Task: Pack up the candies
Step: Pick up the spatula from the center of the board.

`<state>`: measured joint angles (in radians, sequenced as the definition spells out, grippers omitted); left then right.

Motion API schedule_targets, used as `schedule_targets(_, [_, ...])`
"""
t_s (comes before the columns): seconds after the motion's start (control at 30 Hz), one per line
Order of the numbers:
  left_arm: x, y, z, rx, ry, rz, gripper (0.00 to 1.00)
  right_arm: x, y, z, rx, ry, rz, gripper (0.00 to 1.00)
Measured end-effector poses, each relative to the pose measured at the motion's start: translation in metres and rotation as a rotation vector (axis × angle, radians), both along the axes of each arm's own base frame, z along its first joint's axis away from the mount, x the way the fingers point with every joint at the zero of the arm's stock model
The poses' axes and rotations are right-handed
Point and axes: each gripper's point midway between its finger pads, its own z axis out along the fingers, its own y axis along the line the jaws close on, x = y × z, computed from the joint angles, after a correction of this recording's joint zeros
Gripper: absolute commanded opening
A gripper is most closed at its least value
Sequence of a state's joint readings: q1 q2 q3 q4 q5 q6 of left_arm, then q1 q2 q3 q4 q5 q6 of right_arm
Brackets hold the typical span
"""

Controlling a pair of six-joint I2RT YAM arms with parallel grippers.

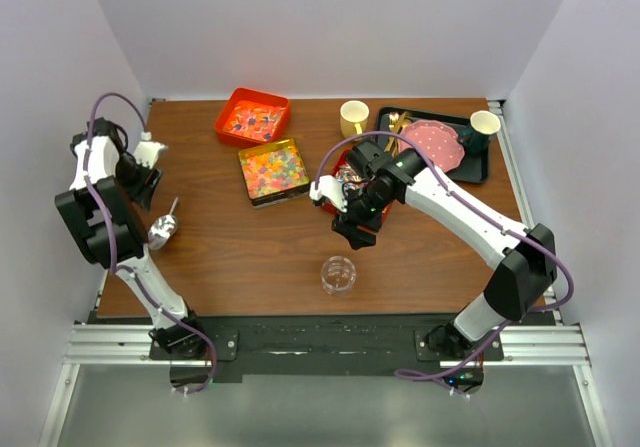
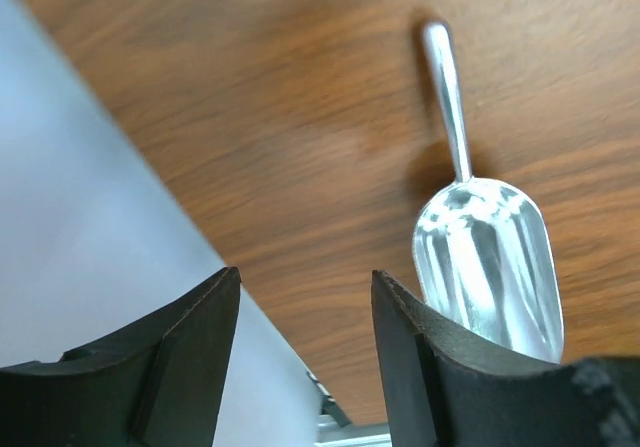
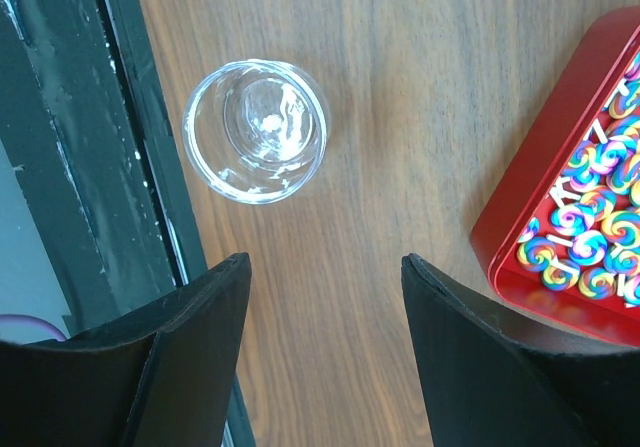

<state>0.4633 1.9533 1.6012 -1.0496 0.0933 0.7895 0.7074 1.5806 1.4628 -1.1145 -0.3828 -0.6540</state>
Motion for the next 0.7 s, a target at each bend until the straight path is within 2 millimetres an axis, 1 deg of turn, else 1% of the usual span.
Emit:
schedule_targets(0.07, [-0.001,-0.003,0.014,-0.003,-0.028,0.049,0.59,0.0,0.0,0.0,-0.001,-0.001,0.0,0.65])
schedule_targets(0.1, [-0.005,-0.008,0.021,-0.013,-0.036,0.081,0.58,0.0,0.0,0.0,-0.001,-0.001,0.0,0.65])
schedule_targets(0.17, [-0.012,-0.016,0.027,-0.037,-0.046,0.12,0.56,0.0,0.0,0.0,-0.003,-0.002,0.0,0.65])
schedule_targets(0.2, [-0.019,-0.024,0.027,-0.06,-0.047,0.143,0.54,0.0,0.0,0.0,-0.003,-0.003,0.0,0.65])
schedule_targets(0.3, [-0.049,-0.051,0.015,-0.14,-0.002,0.211,0.53,0.0,-0.001,0.0,-0.003,-0.002,0.002,0.65])
schedule_targets(0.4, [-0.07,-0.068,-0.002,-0.194,0.063,0.267,0.52,0.0,-0.001,-0.001,-0.007,0.0,0.005,0.65])
schedule_targets(0.47, [-0.076,-0.073,-0.01,-0.21,0.082,0.293,0.51,0.0,-0.001,-0.002,-0.011,0.005,0.007,0.65])
schedule_targets(0.5, [-0.078,-0.075,-0.013,-0.217,0.088,0.306,0.49,0.0,-0.001,-0.003,-0.014,0.007,0.009,0.65])
schedule_targets(0.57, [-0.077,-0.076,-0.017,-0.216,0.087,0.318,0.46,0.0,-0.001,-0.005,-0.02,0.014,0.011,0.65])
schedule_targets(0.6, [-0.076,-0.076,-0.019,-0.214,0.081,0.321,0.41,0.0,-0.001,-0.006,-0.023,0.017,0.011,0.65])
schedule_targets(0.7, [-0.071,-0.074,-0.022,-0.206,0.065,0.335,0.31,0.002,0.0,-0.009,-0.031,0.025,0.013,0.65])
